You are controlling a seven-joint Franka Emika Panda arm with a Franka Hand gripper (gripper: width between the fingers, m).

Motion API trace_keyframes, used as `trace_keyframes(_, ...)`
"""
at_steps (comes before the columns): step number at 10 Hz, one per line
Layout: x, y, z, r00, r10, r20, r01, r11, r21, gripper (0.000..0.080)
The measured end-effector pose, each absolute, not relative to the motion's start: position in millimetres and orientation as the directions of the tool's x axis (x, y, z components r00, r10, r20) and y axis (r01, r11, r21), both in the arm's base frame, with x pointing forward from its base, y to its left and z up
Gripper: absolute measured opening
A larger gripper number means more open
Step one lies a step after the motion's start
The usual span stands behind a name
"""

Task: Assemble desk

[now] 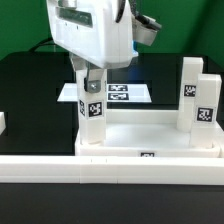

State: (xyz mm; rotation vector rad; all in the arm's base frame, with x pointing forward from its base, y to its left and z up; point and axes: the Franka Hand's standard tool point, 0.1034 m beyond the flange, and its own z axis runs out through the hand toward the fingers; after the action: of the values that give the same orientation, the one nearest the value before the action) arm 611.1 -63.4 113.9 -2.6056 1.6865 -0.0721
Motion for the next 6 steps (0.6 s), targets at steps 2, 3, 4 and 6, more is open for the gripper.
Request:
trace_keyframes(2,611.5,-63.3,114.5,0.571,-0.82,0.038,-0.819,-0.572,-0.041,0.0541)
trace_keyframes(3,611.8,-61.0,114.6,0.664,-0.746,0.052,-0.746,-0.666,-0.021,0.0627)
trace_keyframes(4,612.1,-57.6,114.4,0.724,-0.687,0.056,-0.688,-0.726,-0.014,0.0643)
trace_keyframes(6,612.3,-56.0,114.2,0.84,-0.539,0.057,-0.54,-0.842,-0.003,0.0648)
